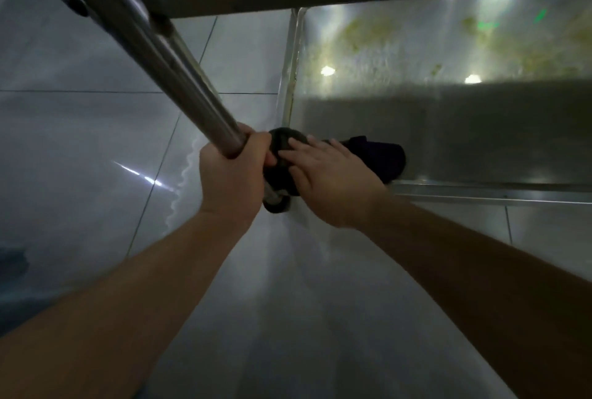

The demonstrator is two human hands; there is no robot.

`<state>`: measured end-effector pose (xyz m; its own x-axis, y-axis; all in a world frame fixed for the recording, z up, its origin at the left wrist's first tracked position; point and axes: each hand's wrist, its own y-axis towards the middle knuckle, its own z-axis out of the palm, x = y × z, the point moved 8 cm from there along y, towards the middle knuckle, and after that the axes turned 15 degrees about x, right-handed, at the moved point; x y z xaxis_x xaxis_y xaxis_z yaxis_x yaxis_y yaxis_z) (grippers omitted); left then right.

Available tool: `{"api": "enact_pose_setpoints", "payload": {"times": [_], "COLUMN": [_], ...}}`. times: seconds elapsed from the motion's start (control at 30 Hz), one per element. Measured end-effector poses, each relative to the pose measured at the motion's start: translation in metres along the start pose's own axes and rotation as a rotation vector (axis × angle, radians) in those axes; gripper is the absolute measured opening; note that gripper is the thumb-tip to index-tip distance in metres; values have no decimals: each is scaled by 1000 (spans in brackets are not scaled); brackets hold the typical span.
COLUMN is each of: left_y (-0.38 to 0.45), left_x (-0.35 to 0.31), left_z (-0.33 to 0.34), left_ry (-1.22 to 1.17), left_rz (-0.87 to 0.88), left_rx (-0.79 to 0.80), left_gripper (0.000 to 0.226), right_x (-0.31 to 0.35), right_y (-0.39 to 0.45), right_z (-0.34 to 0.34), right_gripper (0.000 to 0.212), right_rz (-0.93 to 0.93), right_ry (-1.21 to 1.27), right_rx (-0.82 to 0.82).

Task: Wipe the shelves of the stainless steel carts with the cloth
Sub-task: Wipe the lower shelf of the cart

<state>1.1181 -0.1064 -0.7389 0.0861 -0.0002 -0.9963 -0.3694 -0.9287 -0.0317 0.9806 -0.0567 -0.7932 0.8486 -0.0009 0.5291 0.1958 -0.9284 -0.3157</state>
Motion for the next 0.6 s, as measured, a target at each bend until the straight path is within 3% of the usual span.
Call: {"api": "enact_pose_setpoints", "payload": {"times": [0.1, 0.2, 0.33, 0.47, 0.6], "left_y": [4, 7, 6, 5, 5], "left_x": [3, 4, 1, 0, -4], "left_z": [-1, -1, 3, 3, 5], "left_ry": [-26, -54, -44, -65, -76], "left_rz": [0, 19, 57, 66, 87], "left_rx": [-49, -72, -63, -106, -109], "left_gripper": [14, 23, 23, 27, 17], "right_x": [-57, -149, -236, -205, -114], "right_y": [-41, -90, -144, -85, 24], "right_z": [-13, -47, -83, -85, -75], "right_gripper": [52, 67, 66, 62, 57], "right_rz": [139, 400, 762, 859, 636], "right_ry": [-72, -111, 79, 176, 81], "right_rx": [-47, -87, -268, -368, -320]}}
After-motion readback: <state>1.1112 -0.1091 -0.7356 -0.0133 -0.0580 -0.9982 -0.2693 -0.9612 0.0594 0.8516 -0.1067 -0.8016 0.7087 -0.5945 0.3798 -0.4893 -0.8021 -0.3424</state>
